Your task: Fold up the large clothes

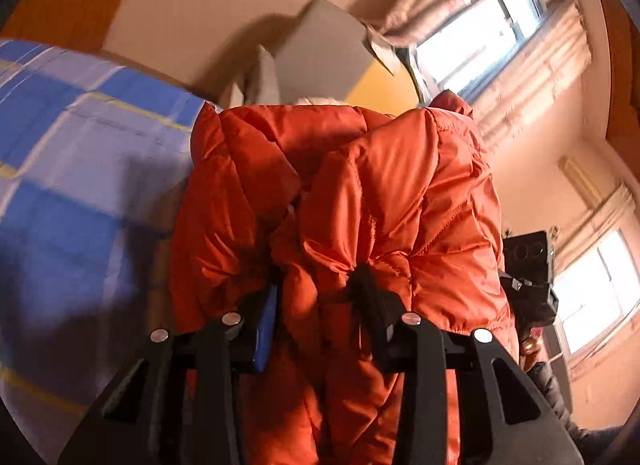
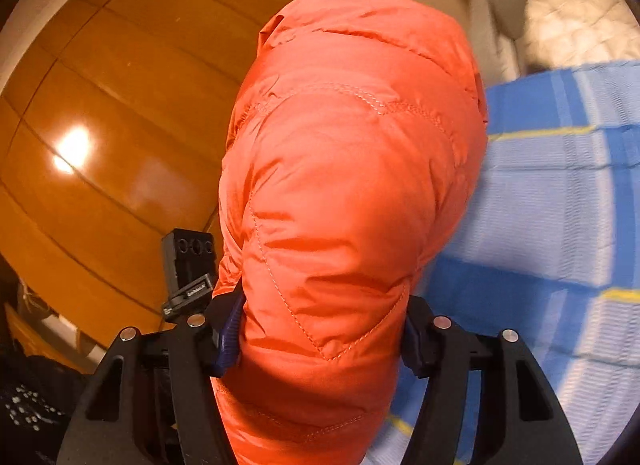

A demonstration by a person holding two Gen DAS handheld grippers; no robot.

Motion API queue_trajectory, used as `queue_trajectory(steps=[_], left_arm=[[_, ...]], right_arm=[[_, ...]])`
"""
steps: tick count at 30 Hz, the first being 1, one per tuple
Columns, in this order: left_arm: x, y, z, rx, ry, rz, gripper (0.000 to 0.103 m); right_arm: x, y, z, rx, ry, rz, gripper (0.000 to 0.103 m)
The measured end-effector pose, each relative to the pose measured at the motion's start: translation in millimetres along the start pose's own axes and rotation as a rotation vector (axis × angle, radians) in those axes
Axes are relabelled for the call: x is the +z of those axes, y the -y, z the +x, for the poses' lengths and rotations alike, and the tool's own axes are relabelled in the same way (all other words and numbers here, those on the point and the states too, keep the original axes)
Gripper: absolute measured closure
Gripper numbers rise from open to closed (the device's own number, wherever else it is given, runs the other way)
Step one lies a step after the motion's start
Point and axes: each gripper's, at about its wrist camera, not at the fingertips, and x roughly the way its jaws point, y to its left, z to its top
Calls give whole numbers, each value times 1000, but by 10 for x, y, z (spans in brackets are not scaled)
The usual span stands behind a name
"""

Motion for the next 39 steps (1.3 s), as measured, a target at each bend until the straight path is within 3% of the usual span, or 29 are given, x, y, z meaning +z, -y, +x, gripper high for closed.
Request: queue_trajectory(steps=[4, 8, 10, 14, 17, 19, 23, 24, 27, 33, 37, 39], left_arm=[[76, 293, 514, 82, -64, 74, 68], [46, 552, 750, 222, -76, 186, 68], [48, 563, 772, 247, -81, 199, 68], [73, 599, 754, 287, -70, 206, 68], [63, 690, 701, 334, -45, 223, 68], [58, 644, 691, 356, -30, 232, 68], [69, 632, 708, 391, -11, 240, 66], [67, 618, 700, 397, -7, 239, 64], [66, 539, 714, 418, -3, 220, 60], [2, 361, 753, 451, 6, 174, 53], [-43, 434, 585, 457, 37, 170, 51], [-81, 521, 488, 461, 61, 194, 44]], right_arm=[[4, 408, -236, -125, -2, 62, 41], [-69, 653, -206, -175, -2, 118, 35], [-105, 635, -187, -204, 25, 122, 30], [-109, 358, -342, -352, 92, 84, 18], [-228, -104, -460, -524, 180, -5, 18], [-344, -442, -440, -590, 211, -87, 18], [-601, -909, -141, -729, 182, -226, 21], [-636, -947, -35, -766, 164, -255, 27], [-841, -954, 294, -879, 115, -307, 28], [-877, -912, 575, -999, 130, -306, 28], [-851, -963, 420, -960, 149, -269, 28], [-873, -1007, 380, -955, 159, -260, 27]])
